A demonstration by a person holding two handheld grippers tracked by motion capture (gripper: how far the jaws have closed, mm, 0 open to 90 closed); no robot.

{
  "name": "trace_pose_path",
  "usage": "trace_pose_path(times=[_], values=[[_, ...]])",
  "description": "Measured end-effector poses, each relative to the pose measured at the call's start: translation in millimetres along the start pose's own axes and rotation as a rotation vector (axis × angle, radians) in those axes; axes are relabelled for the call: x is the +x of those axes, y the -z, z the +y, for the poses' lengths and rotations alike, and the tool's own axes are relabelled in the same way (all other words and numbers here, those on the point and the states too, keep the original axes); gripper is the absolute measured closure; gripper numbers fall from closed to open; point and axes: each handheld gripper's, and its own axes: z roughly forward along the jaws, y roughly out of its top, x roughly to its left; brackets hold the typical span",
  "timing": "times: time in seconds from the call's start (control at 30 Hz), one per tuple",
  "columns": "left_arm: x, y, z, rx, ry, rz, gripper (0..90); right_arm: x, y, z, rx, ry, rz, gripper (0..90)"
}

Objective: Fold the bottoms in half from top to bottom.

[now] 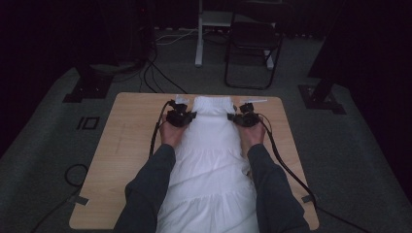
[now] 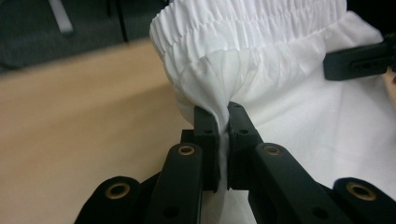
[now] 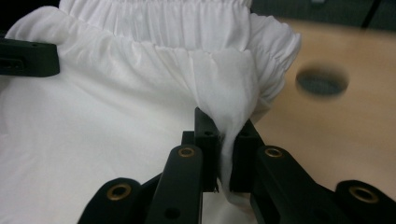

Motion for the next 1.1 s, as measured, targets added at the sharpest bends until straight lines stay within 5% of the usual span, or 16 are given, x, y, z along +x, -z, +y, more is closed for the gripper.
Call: trace_pose_path(times=[0.07,0.17,0.33,0.53,0.77,1.1], values=[[3.4,18.3,22.5,-0.088,0.008,-0.002,85.5,8.0,19.5,26.2,-0.085,0.051,-0.005,84.6],[4.8,34.0,38.8,-0.148,-0.001,0.009,85.4,18.9,37.8,47.0,-0.164,0.104,-0.008,84.5],[8.3,46.0,37.8,-0.131,-0.013,0.006,85.3,33.5,47.5,56.6,-0.169,0.163,-0.003,84.0],[3.1,59.9,28.3,-0.097,-0.062,-0.021,85.1,41.2,48.8,39.0,-0.140,0.154,0.026,83.9],[-23.4,86.1,8.6,-0.115,-0.129,-0.045,84.9,50.0,67.9,15.5,-0.148,0.158,0.045,84.0],[-63.0,118.1,-74.8,-0.062,-0.173,-0.104,84.7,73.1,89.9,-62.8,-0.092,0.189,0.104,84.0]])
